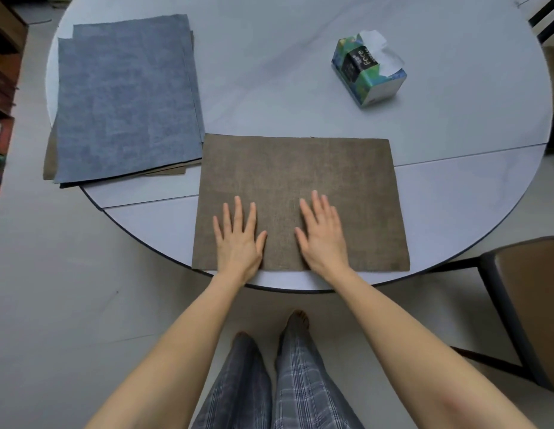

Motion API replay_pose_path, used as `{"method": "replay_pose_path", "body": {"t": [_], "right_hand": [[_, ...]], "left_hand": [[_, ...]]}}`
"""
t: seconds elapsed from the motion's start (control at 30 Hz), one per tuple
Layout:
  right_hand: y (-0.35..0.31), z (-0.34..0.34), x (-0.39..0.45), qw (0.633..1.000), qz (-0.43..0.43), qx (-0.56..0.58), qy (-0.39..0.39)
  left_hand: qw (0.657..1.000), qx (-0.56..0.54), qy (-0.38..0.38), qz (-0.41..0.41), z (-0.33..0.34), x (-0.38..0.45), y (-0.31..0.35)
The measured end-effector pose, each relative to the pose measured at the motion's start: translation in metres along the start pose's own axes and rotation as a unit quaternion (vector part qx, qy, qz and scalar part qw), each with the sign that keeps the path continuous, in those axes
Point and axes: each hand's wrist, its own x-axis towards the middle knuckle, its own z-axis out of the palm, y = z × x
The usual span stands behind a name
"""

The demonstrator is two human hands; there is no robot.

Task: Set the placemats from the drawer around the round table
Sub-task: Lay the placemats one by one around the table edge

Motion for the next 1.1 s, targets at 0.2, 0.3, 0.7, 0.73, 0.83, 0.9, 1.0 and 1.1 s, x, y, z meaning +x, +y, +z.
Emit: {"method": "replay_pose_path", "body": {"t": [0.2,0.3,0.7,0.73,0.83,0.9,1.0,1.1], "right_hand": [[0.003,0.030,0.017,0.998,-0.030,-0.051,-0.005],[0.030,0.028,0.000,0.997,0.056,-0.043,0.018],[0.049,-0.002,-0.047,0.953,0.291,-0.033,0.075],[0.033,-0.004,-0.025,0.970,0.231,-0.031,0.074],[-0.028,0.000,0.051,0.997,0.066,-0.017,0.044],[-0.059,0.010,0.093,0.999,0.026,-0.011,0.034],[-0.076,0.025,0.133,0.999,0.019,-0.027,0.026],[-0.062,0.027,0.149,0.998,-0.049,-0.046,0.009]], "left_hand": [[0.998,0.025,0.050,0.019,0.024,0.000,-0.008],[0.998,0.022,0.048,0.022,0.025,-0.001,-0.007],[0.997,0.050,0.023,0.058,-0.010,0.006,-0.008],[0.994,0.048,0.063,0.073,-0.019,0.018,-0.010],[0.986,0.003,0.133,0.099,-0.038,0.065,-0.021],[0.986,-0.001,0.140,0.090,-0.034,0.093,-0.025],[0.992,0.014,0.120,0.039,-0.016,0.112,-0.028],[0.992,0.006,0.124,0.033,-0.004,0.117,-0.032]]}}
